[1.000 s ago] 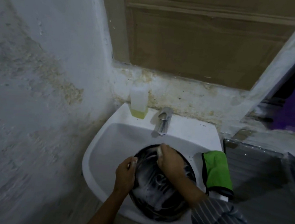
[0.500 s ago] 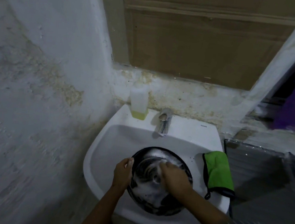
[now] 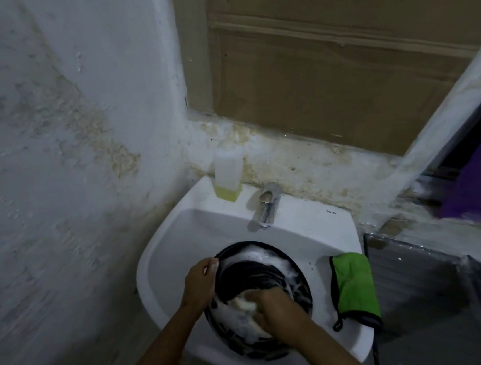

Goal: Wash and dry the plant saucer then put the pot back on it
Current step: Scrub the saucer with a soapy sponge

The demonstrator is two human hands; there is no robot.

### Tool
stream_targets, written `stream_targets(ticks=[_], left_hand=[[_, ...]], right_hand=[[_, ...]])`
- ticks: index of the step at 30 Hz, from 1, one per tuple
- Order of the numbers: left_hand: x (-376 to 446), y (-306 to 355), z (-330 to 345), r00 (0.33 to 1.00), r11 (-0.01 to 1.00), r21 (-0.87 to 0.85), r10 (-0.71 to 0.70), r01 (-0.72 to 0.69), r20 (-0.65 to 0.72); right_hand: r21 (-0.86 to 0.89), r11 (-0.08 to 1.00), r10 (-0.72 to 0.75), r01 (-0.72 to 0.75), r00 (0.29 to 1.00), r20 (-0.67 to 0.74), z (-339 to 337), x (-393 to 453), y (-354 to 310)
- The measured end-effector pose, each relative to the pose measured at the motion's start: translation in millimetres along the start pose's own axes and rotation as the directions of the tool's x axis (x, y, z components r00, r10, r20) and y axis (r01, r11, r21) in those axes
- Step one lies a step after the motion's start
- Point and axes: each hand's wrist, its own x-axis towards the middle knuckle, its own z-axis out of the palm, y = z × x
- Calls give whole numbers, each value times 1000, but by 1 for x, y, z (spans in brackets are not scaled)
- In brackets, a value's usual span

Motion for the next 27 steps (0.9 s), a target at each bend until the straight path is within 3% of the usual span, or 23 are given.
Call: stream_targets(ticks=[1,3,5,7,11,13,16,19,22,24,27], left_hand=[[-1,0,-1,1000,1000,6,8,-8,-2],[-2,1,-3,1000,1000,22,21,-21,1],[-3,7,-1,999,998,43,38,-38,10],[-2,13,0,998,996,62,66,-66,3],[7,17,-10,989,991,94,102,-92,-107],[10,15,-17,982,992,89,99,-85,-163],[5,11,-20,983,990,90,121,-109,-140],[-1,11,-12,987,986,79,149,-144,-61],[-5,16,-3,983,982,61,183,-181,-28],[-6,19,3,980,978,62,199,-200,28],[0,18,4,988,986,52,155,-156,21]], right_hand=[[-46,996,74,-74,997,-13,-6,-1,6],[-147,962,205,-230,965,-166,-16,1,15],[-91,946,266,-311,906,-328,-20,6,16],[18,963,256,-271,887,-383,-14,15,8],[-13,999,29,-33,969,-247,18,18,-24],[-79,997,-29,15,984,-176,26,9,-20],[-104,990,68,-95,969,-238,17,0,4],[-88,960,205,-268,878,-433,-4,6,23],[19,965,232,-262,817,-527,-13,21,16],[71,965,252,-250,829,-499,-14,36,-2],[103,986,157,-132,946,-284,-2,47,-37]])
